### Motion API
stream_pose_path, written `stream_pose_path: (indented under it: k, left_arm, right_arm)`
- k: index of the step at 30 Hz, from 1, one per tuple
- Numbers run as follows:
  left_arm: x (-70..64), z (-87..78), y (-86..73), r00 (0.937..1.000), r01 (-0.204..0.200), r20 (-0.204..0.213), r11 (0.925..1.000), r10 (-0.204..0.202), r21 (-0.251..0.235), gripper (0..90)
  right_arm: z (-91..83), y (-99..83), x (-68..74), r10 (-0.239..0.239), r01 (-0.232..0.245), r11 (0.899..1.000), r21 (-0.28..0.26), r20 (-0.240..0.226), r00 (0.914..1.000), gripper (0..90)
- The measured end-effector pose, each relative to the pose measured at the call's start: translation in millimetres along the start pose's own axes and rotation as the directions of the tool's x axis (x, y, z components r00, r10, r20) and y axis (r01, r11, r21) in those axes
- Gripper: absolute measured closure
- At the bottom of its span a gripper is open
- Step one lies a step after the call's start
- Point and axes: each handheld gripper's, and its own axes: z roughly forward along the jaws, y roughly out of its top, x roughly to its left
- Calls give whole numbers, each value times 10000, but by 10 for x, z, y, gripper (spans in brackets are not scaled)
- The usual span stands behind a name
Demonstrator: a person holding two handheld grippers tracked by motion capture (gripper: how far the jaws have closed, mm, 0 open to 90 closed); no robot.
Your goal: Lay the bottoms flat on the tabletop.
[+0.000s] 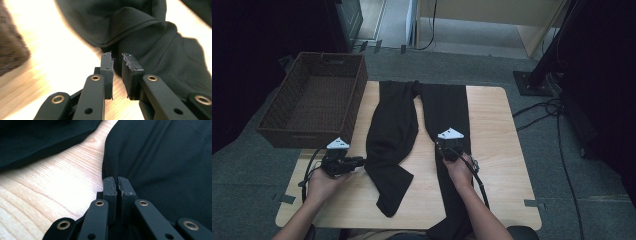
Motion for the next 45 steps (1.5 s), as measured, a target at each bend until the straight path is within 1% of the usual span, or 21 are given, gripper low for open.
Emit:
stream_pose_path:
  k: [3, 5, 8, 12, 14, 15, 16, 17, 20, 22, 24, 28, 32, 35, 36, 37, 39, 40, 41, 42, 45]
  left_arm:
    - [-72, -90, 101, 9991, -49, 410, 9982, 73, -600, 760]
    - [-165, -87, 209, 9977, -398, 509, 9964, 437, -747, 745]
    - [-285, -10, 382, 9944, -733, 692, 9934, 795, -880, 731]
    - [-413, 166, 591, 9889, -949, 1061, 9915, 1042, -884, 693]
    - [-470, 297, 683, 9858, -976, 1318, 9935, 1045, -578, 630]
    - [-496, 376, 729, 9842, -957, 1483, 9953, 972, -168, 587]
    - [-530, 448, 769, 9839, -982, 1511, 9951, 956, 97, 575]
    - [-564, 506, 799, 9821, -1147, 1524, 9933, 1108, 171, 563]
    - [-603, 681, 868, 9835, -1494, 1089, 9880, 1444, 386, 528]
    - [-562, 806, 879, 9865, -1467, 839, 9864, 1405, 735, 518]
    - [-523, 925, 858, 9882, -1422, 732, 9842, 1349, 1053, 513]
    - [-460, 1114, 811, 9881, -1471, 686, 9752, 1374, 1652, 512]
    - [-445, 1172, 798, 9858, -1600, 765, 9738, 1493, 1616, 616]
    - [-435, 1224, 839, 9872, -1464, 889, 9725, 1321, 1809, 830]
    - [-442, 1237, 861, 9872, -1452, 935, 9698, 1289, 1960, 877]
    - [-458, 1248, 883, 9869, -1452, 1003, 9673, 1266, 2080, 894]
    - [-483, 1245, 903, 9850, -1549, 1067, 9672, 1356, 2011, 898]
    - [-550, 1170, 969, 9782, -1711, 1408, 9763, 1524, 1322, 895]
    - [-598, 1111, 1019, 9750, -1762, 1530, 9802, 1612, 899, 893]
    - [-650, 1048, 1088, 9709, -1851, 1655, 9809, 1730, 605, 892]
    - [-802, 818, 1339, 9559, -2278, 1829, 9731, 2300, -332, 879]
  right_arm:
    - [-1, 0, 1, -52, 52, 10000, 13, 29, 10000, 863]
    - [-1, 0, 0, -69, 69, 10000, 7, 25, 10000, 863]
    - [0, -1, 0, -41, 41, 10000, 0, 19, 10000, 863]
    - [1, -1, -3, -32, 32, 10000, -23, 13, 10000, 863]
    - [2, -2, -5, -8, 8, 10000, -21, -11, 10000, 863]
    - [2, -2, -5, -9, 9, 10000, -22, -14, 10000, 863]
    - [2, -2, -6, -7, 7, 10000, -25, -16, 10000, 863]
    - [1, -1, -7, -3, 3, 10000, -15, -26, 10000, 863]
    - [0, -2, -1, -25, 25, 10000, -11, 4, 10000, 863]
    - [-1, -2, 1, -54, 54, 10000, -19, 27, 10000, 862]
    - [-2, -3, 3, -40, 40, 10000, -15, 41, 10000, 863]
    - [-4, -4, 7, -14, 14, 10000, -7, 49, 10000, 862]
    - [-4, -6, 14, -29, 29, 10000, -22, 78, 10000, 862]
    - [-6, -7, 19, -113, 113, 9999, -16, 126, 9999, 862]
    - [-6, -7, 20, -134, 134, 9999, -17, 143, 9998, 862]
    - [-6, -7, 24, -142, 143, 9999, -17, 168, 9998, 862]
    - [-7, -8, 25, -157, 157, 9999, -19, 189, 9997, 862]
    - [-8, -9, 25, -151, 151, 9999, -21, 181, 9997, 862]
    - [-7, -9, 24, -128, 128, 9999, -25, 166, 9998, 862]
    - [-7, -9, 23, -133, 133, 9999, -21, 159, 9998, 863]
    - [-9, -8, 25, -124, 124, 9999, -16, 163, 9998, 863]
